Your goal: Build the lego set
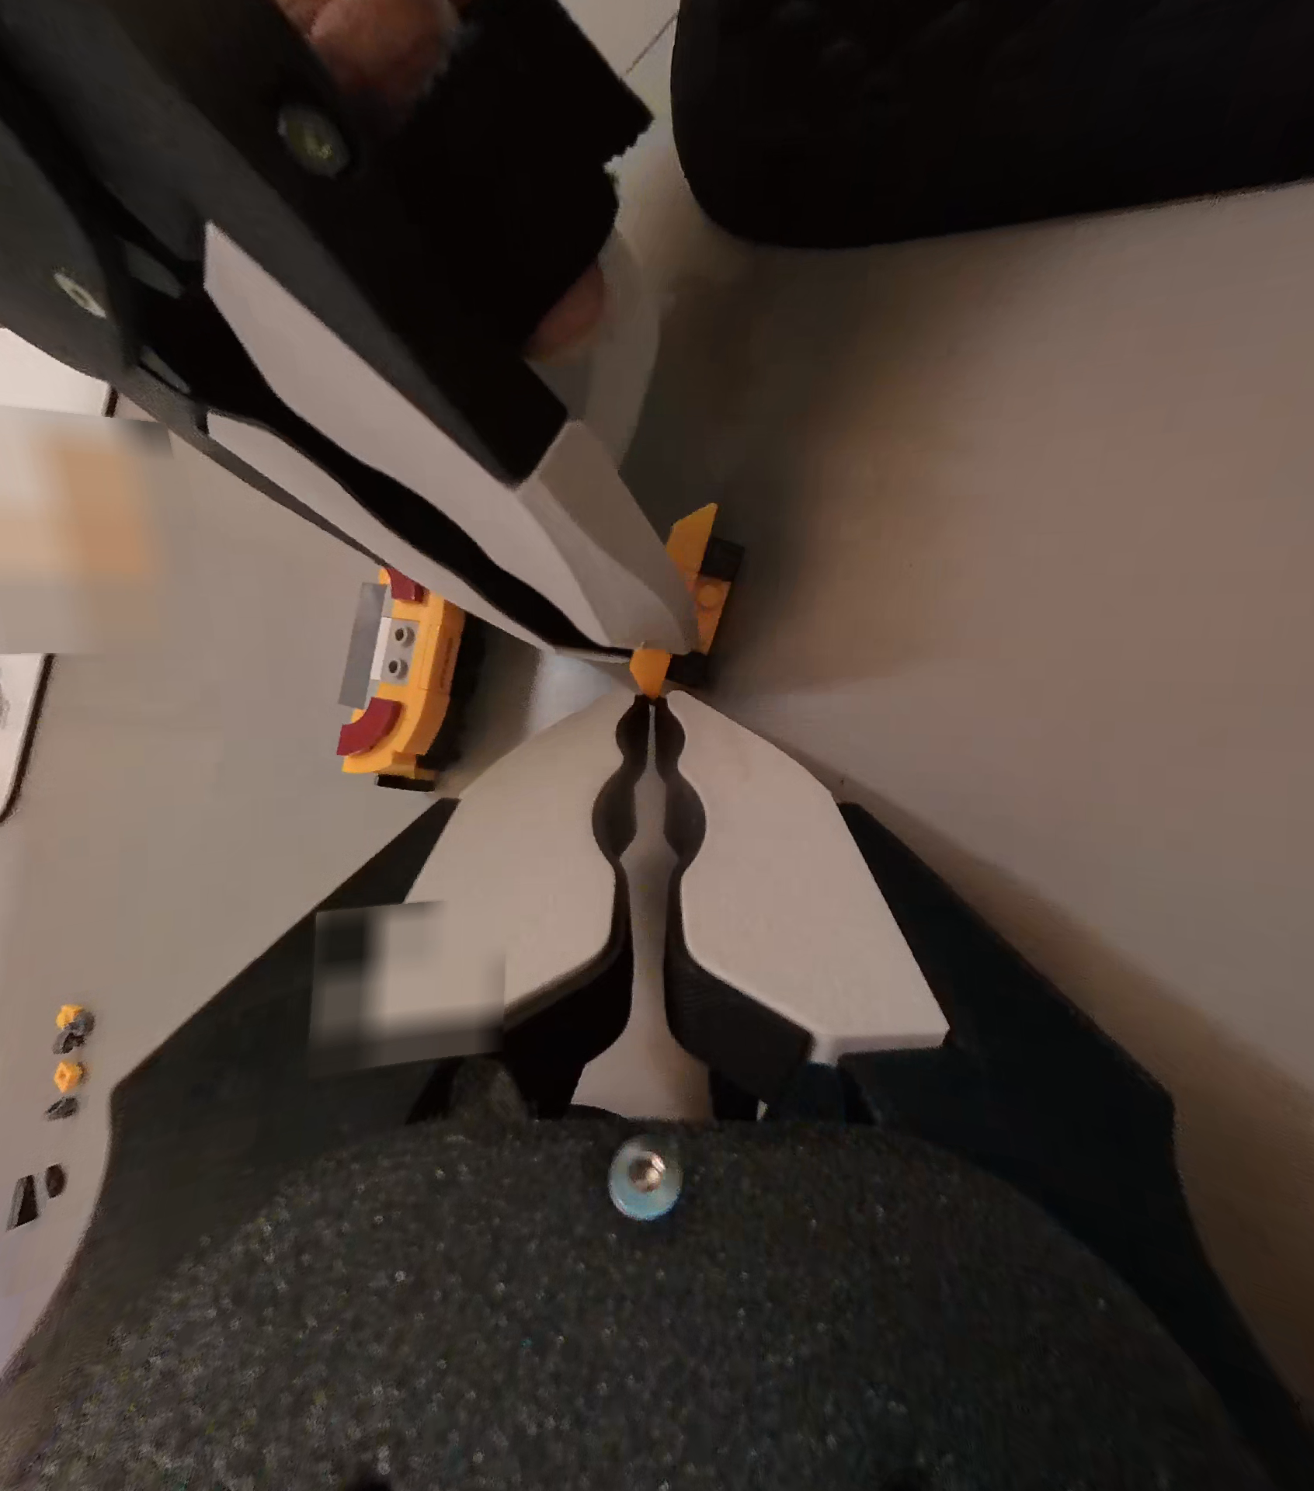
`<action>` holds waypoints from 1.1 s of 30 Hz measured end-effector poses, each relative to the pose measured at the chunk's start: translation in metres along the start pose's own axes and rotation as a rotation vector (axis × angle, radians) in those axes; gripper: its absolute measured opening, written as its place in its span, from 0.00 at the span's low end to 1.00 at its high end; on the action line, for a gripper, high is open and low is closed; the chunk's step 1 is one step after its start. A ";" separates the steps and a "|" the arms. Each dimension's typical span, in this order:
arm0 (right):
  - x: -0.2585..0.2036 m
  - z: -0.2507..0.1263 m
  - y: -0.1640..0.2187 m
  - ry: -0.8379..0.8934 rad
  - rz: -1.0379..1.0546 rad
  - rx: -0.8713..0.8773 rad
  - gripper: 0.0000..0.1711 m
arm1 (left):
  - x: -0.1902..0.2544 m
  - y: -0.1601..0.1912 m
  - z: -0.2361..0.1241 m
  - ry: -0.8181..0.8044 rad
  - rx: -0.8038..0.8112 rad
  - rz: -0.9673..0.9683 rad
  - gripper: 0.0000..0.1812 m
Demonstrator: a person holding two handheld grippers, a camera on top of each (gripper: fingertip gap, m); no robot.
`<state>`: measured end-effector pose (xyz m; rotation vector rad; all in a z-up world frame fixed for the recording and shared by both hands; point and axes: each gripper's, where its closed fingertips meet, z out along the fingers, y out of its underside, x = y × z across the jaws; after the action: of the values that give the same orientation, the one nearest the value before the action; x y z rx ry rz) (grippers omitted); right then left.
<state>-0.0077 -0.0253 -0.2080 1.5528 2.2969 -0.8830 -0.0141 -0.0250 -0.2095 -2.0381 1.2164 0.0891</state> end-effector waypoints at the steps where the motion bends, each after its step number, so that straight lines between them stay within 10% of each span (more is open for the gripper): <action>1: 0.000 0.000 0.000 0.001 0.006 0.003 0.09 | 0.000 0.000 0.000 -0.006 -0.002 0.005 0.01; 22: -0.002 0.002 0.001 0.164 -0.026 0.155 0.08 | 0.000 0.000 0.000 -0.051 0.010 0.053 0.01; 33: -0.022 0.006 0.005 0.365 -0.266 0.278 0.08 | 0.014 -0.015 -0.024 0.326 0.196 -0.255 0.08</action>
<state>0.0051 -0.0446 -0.2033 1.6572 2.7896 -1.1027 -0.0019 -0.0464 -0.1894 -2.0648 1.0929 -0.4827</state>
